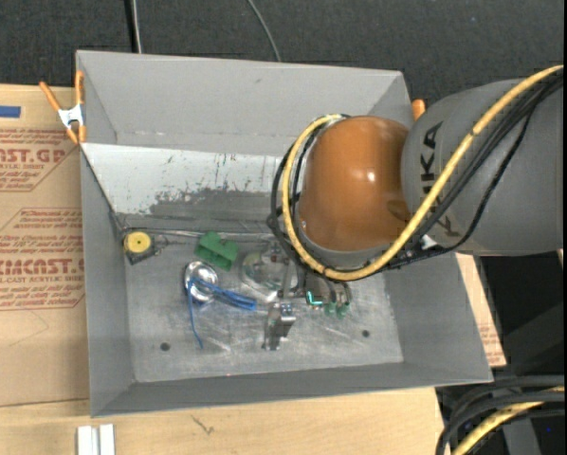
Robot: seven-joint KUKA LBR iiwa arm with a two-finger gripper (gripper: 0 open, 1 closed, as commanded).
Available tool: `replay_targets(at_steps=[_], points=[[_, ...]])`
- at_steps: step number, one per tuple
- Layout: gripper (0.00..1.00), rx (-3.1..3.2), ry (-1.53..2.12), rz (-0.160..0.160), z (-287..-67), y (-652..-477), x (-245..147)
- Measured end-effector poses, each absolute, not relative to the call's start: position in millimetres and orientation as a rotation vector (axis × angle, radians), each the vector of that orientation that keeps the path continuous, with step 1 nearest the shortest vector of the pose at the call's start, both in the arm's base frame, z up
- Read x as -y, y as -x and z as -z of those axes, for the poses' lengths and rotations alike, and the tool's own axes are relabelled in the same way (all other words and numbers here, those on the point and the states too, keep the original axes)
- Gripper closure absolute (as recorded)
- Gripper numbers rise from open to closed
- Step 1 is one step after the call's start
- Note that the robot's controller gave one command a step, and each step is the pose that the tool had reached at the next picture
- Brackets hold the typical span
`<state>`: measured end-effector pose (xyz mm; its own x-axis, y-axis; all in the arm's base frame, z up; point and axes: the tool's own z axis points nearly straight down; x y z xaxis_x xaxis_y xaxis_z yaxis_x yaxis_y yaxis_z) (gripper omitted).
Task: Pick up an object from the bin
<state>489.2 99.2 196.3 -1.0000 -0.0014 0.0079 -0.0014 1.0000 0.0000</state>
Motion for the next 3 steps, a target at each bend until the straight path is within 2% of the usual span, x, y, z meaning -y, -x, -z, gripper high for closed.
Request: replay_targets(at_steps=[1,2,3], points=[[0.0,3.139,0.247,0.005,-71,-526.7,-95],[1.0,3.146,0.246,0.009,-76,-528.9,-96],[1.0,3.144,0.222,0.004,-189,-560.4,-84]])
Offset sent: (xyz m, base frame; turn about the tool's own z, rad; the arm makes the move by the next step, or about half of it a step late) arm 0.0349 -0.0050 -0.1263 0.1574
